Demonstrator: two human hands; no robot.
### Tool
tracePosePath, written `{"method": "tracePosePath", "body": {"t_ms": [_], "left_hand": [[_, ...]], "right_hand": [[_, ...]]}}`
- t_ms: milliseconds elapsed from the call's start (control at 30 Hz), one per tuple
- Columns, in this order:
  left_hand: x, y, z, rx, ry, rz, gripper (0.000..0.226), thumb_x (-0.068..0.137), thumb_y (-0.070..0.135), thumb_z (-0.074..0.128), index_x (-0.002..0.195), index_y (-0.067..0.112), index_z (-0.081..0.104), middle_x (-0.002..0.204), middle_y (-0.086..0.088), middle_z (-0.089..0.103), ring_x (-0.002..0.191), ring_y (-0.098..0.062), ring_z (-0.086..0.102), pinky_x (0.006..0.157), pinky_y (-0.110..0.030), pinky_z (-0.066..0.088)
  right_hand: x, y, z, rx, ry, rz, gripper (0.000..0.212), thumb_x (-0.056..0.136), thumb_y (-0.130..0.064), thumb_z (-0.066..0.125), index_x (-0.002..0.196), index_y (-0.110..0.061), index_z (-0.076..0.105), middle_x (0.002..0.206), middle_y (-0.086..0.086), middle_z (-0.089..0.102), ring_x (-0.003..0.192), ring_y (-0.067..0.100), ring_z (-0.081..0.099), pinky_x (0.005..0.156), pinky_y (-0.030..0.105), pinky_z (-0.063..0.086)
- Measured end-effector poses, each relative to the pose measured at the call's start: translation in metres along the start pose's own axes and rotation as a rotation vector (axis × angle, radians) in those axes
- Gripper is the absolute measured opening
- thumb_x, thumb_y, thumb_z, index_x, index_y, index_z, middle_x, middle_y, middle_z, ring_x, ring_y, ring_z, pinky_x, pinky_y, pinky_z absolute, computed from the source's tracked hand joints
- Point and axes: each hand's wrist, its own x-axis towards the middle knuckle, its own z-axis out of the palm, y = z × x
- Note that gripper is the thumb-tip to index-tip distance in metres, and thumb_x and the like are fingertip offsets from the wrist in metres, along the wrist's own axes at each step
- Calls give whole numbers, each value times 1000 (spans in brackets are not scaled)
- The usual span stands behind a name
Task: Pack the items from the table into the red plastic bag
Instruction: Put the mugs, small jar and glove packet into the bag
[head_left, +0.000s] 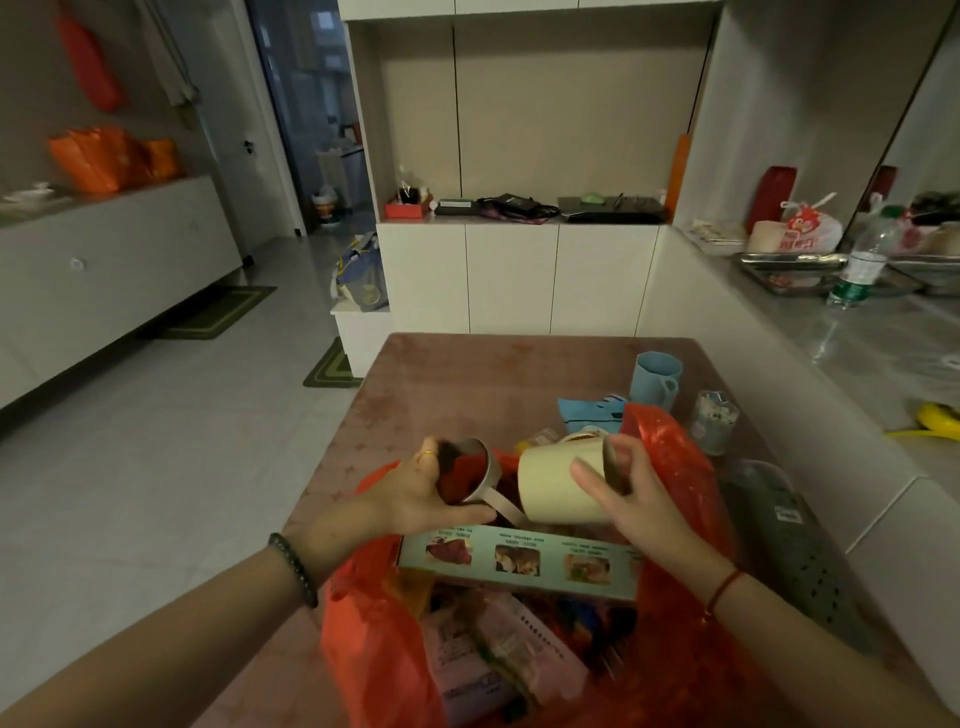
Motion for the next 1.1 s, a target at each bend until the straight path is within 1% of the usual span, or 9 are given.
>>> {"method": "tracePosePath", "body": {"t_ms": [167, 300, 367, 500, 633, 767, 867, 967, 1100], "left_hand": [[4, -12, -32, 275, 60, -24, 96, 68, 86, 25, 136, 20, 39, 135, -5, 54, 122, -22, 50, 105, -41, 41], [14, -22, -41, 496, 96, -84, 50, 88, 49, 49, 122, 13, 55, 115, -8, 65, 100, -20, 61, 88, -33, 50], [21, -19, -46, 345, 206, -43, 30, 92, 35, 50, 97, 9, 64, 95, -9, 68, 81, -19, 60, 74, -30, 48], [31, 0, -54, -71, 464, 75, 33, 93, 31, 50, 67, 13, 56, 64, -2, 58, 61, -16, 55, 62, -27, 44], [44, 4, -54, -257, 527, 56, 27, 95, 27, 47, 74, 13, 56, 72, 0, 57, 69, -14, 54, 64, -21, 42], [59, -3, -61, -397, 594, -48, 36, 96, 30, 45, 92, -2, 60, 83, -11, 60, 81, -24, 57, 78, -33, 46], [63, -2, -63, -476, 581, -38, 31, 96, 33, 44, 91, 5, 59, 78, -4, 58, 77, -19, 55, 72, -30, 46], [59, -3, -64, -523, 500, 29, 30, 95, 33, 46, 88, 7, 59, 78, -4, 59, 73, -16, 57, 75, -32, 48], [40, -9, -76, -464, 132, 149, 36, 81, 50, 57, 74, 15, 59, 65, -6, 50, 55, -10, 49, 61, -24, 42]], "right_hand": [[-1, 4, -5, -70, -134, -51, 45, 80, -32, 67, 115, -31, 39, 110, -17, 51, 101, -5, 49, 74, 11, 37], [0, 7, -5, -158, -167, -100, 49, 74, -40, 71, 110, -42, 38, 115, -14, 50, 106, 4, 50, 85, 22, 44], [1, 7, -3, -185, -203, -98, 54, 64, -55, 69, 108, -50, 37, 119, -13, 51, 110, 6, 51, 93, 33, 46], [5, 6, -6, -321, -327, -133, 62, 63, -70, 59, 115, -57, 29, 124, -12, 50, 113, 5, 50, 99, 39, 44], [-1, -5, -22, -462, -431, -280, 65, 67, -50, 73, 120, -49, 34, 124, -26, 45, 116, -7, 45, 99, 21, 43], [-6, -9, -21, -483, -533, -470, 69, 67, -35, 78, 127, -38, 43, 134, -26, 41, 126, -10, 37, 101, 7, 33], [7, -12, -20, -487, -579, -472, 67, 70, -34, 76, 129, -34, 43, 136, -17, 45, 126, -5, 41, 103, 14, 37], [22, -10, -27, -538, -572, -295, 70, 79, -38, 69, 135, -41, 26, 145, -11, 37, 133, 1, 34, 111, 22, 31], [33, -12, -32, -729, -559, -111, 78, 86, -50, 51, 148, -22, 12, 155, -5, 17, 141, 9, 18, 113, 22, 16]]}}
